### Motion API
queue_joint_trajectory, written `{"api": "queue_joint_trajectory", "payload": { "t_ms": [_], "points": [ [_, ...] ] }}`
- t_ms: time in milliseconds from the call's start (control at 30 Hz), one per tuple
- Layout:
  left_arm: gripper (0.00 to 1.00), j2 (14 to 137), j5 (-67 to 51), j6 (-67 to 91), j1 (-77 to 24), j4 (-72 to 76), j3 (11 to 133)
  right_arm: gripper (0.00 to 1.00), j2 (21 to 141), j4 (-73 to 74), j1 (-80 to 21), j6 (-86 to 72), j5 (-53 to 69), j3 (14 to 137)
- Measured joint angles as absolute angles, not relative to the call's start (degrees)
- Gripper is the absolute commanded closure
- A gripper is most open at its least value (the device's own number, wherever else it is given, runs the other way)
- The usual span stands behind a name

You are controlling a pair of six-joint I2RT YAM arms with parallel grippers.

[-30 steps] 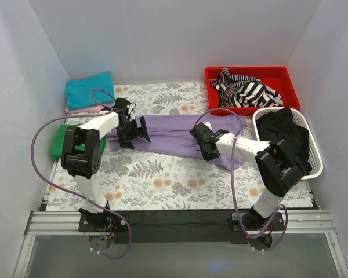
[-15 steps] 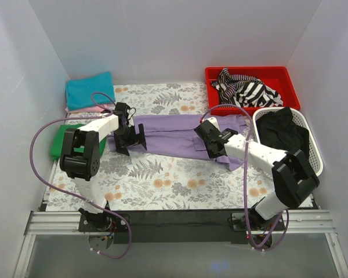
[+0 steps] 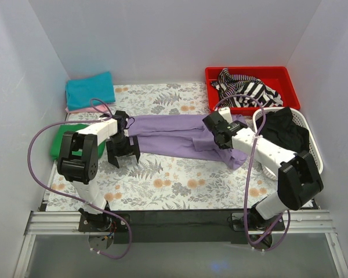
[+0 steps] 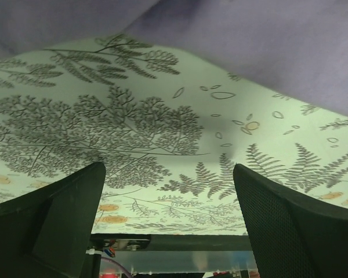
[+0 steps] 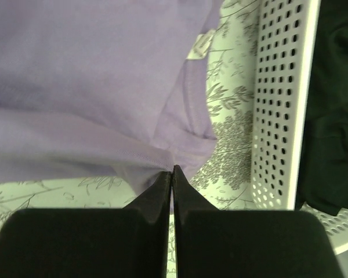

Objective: Fold and stack the t-shirts
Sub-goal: Fold the tshirt

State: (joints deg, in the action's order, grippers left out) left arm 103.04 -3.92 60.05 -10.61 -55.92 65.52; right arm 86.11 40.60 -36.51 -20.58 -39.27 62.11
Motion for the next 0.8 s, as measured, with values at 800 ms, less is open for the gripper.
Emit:
{"api": "queue_joint_trajectory", "payload": {
  "t_ms": [800],
  "points": [
    [0.08,102.3,-1.3,60.4,-10.3,-56.9,65.1,0.99,102.9,31.4,-26.7,-9.9,-38.7,75.2]
  ]
}}
